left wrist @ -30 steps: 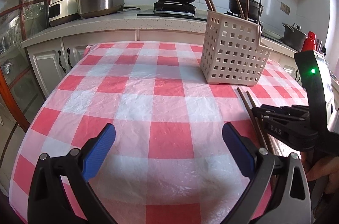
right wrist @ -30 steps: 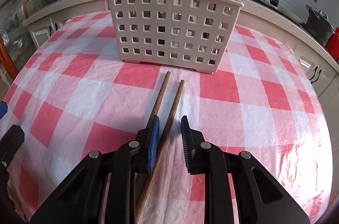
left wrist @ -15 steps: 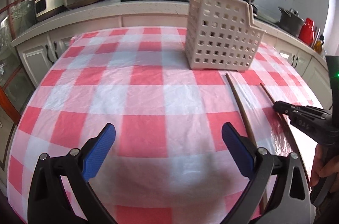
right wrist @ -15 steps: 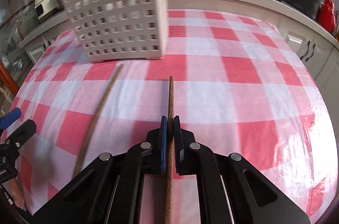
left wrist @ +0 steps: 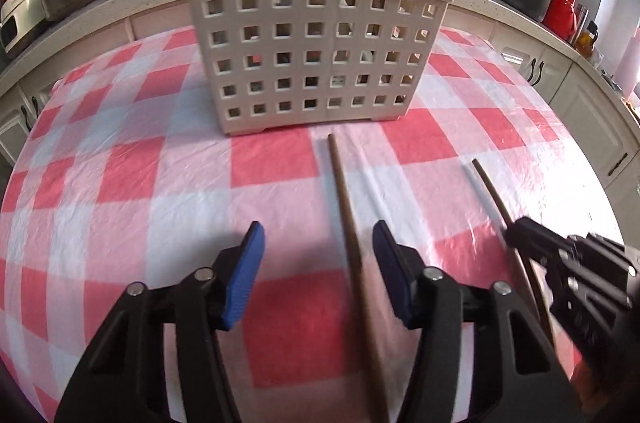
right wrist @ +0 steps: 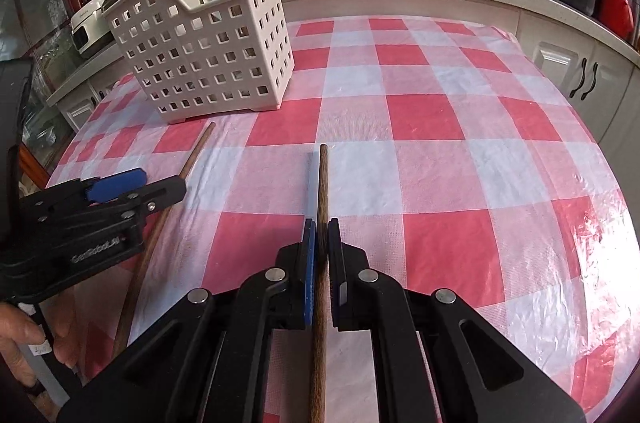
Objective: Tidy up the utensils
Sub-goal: 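Lift the chopstick upright with the right gripper toward the caddy, then carry the upright chopstick above the caddy and lower it in, then open the right gripper to release the chopstick into the caddy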
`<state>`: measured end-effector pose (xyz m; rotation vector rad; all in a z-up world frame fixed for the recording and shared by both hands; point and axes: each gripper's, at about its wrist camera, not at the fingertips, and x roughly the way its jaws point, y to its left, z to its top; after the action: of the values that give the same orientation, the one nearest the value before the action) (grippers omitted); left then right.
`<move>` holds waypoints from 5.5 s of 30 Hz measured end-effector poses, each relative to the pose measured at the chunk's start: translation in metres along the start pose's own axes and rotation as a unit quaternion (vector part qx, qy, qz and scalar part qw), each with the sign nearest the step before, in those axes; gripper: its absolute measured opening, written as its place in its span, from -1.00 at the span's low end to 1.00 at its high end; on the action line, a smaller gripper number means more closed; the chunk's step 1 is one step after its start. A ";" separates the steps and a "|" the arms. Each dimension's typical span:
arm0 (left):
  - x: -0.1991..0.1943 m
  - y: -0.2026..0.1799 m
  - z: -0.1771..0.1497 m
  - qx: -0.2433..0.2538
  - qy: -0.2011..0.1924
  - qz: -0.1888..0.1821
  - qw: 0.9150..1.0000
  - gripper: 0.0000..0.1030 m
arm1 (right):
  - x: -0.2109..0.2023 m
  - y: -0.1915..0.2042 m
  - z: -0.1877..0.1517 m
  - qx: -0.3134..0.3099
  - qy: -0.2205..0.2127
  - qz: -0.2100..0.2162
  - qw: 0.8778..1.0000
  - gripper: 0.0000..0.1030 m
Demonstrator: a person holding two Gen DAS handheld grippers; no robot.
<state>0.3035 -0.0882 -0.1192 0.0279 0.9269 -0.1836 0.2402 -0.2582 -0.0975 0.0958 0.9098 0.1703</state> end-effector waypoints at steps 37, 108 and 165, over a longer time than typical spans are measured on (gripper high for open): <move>-0.148 0.025 -0.033 0.011 -0.170 -0.049 0.984 -0.89 | -0.082 0.052 0.015 -0.041 -0.127 0.063 0.989 -0.89; -0.254 0.030 0.076 0.058 -0.299 -0.013 0.952 -0.89 | -0.164 0.086 0.134 -0.114 -0.266 0.049 0.956 -0.89; -0.113 0.069 0.144 -0.010 -0.219 0.013 0.976 -0.16 | -0.057 0.059 0.193 -0.082 -0.162 0.069 0.981 -0.10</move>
<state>0.3632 -0.0192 0.0536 -0.0190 0.4868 -0.1487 0.3529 -0.2133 0.0739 0.0314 0.5608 0.3482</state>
